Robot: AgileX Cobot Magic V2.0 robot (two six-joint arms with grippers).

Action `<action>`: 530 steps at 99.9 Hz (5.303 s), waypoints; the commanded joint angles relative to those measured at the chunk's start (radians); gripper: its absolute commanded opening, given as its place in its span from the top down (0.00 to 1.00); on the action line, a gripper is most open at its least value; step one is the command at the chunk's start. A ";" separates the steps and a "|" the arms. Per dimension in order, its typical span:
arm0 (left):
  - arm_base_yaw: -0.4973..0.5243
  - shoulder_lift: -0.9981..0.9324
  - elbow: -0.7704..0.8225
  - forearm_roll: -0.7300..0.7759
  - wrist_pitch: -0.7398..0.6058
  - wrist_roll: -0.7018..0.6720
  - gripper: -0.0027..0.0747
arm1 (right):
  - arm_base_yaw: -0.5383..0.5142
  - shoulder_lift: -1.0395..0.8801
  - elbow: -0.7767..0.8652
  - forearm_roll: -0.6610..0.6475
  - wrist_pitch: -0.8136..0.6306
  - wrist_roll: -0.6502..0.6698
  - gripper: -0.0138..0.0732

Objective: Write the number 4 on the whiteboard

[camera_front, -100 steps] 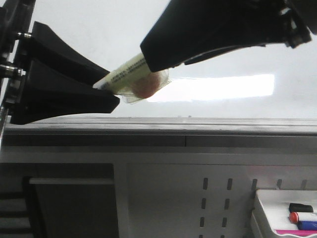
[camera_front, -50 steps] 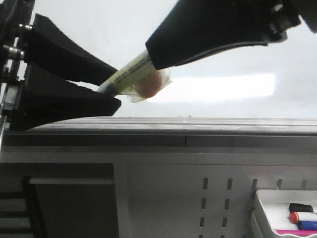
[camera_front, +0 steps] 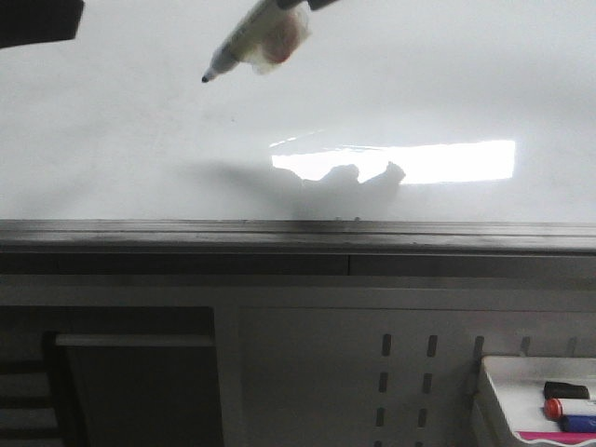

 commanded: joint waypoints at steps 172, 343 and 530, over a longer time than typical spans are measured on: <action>0.005 -0.032 -0.026 -0.046 -0.017 -0.010 0.44 | -0.112 0.120 -0.181 -0.007 0.185 -0.011 0.92; -0.217 0.256 -0.009 0.078 -0.140 -0.010 0.99 | 0.139 0.033 -0.137 0.054 0.308 -0.043 0.92; -0.029 0.096 -0.187 -0.750 0.327 -0.008 0.92 | 0.058 -0.207 -0.077 -0.046 0.132 -0.043 0.91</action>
